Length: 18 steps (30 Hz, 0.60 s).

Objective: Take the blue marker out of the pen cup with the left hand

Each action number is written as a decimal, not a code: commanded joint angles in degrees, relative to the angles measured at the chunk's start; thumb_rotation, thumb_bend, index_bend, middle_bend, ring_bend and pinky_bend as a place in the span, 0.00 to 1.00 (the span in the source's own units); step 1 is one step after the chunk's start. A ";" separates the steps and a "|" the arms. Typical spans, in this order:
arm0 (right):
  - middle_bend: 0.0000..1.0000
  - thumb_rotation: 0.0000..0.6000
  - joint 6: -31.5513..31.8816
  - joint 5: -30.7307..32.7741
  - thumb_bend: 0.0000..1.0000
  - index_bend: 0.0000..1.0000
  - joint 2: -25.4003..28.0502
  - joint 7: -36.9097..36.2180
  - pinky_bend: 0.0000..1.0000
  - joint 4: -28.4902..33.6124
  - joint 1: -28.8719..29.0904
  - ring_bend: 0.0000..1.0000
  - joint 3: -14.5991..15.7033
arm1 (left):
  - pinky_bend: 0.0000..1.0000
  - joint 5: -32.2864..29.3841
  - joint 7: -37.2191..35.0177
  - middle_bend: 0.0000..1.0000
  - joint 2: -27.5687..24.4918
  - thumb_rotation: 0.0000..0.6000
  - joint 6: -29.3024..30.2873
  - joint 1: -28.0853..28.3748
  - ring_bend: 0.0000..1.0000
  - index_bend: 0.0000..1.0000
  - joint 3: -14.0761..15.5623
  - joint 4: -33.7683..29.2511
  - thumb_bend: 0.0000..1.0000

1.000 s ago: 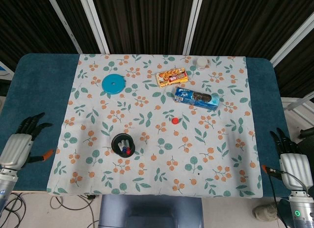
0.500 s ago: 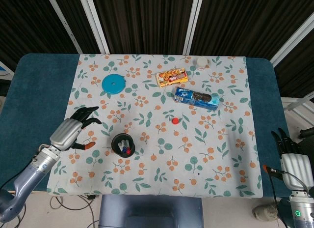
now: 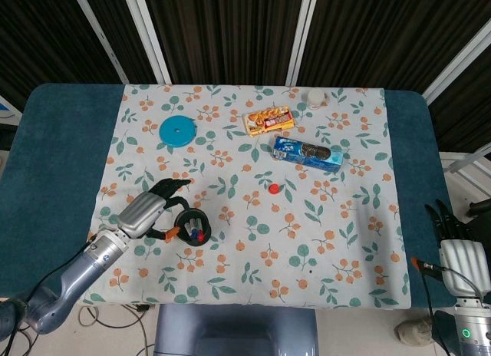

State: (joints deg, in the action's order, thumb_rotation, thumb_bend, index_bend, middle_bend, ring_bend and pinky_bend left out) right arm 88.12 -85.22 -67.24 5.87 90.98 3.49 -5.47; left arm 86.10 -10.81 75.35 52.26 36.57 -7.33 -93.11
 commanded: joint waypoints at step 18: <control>0.03 1.00 -0.02 0.20 0.14 0.09 0.10 -0.33 0.24 0.07 -0.05 0.16 -0.14 | 0.00 -2.02 1.22 0.06 3.90 1.00 -1.93 3.01 0.00 0.42 1.87 1.95 0.31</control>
State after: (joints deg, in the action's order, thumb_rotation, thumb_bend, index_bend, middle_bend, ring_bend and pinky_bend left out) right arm 88.10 -85.02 -67.14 5.55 91.06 3.44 -5.62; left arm 84.09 -9.57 79.23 50.33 39.54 -5.48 -91.19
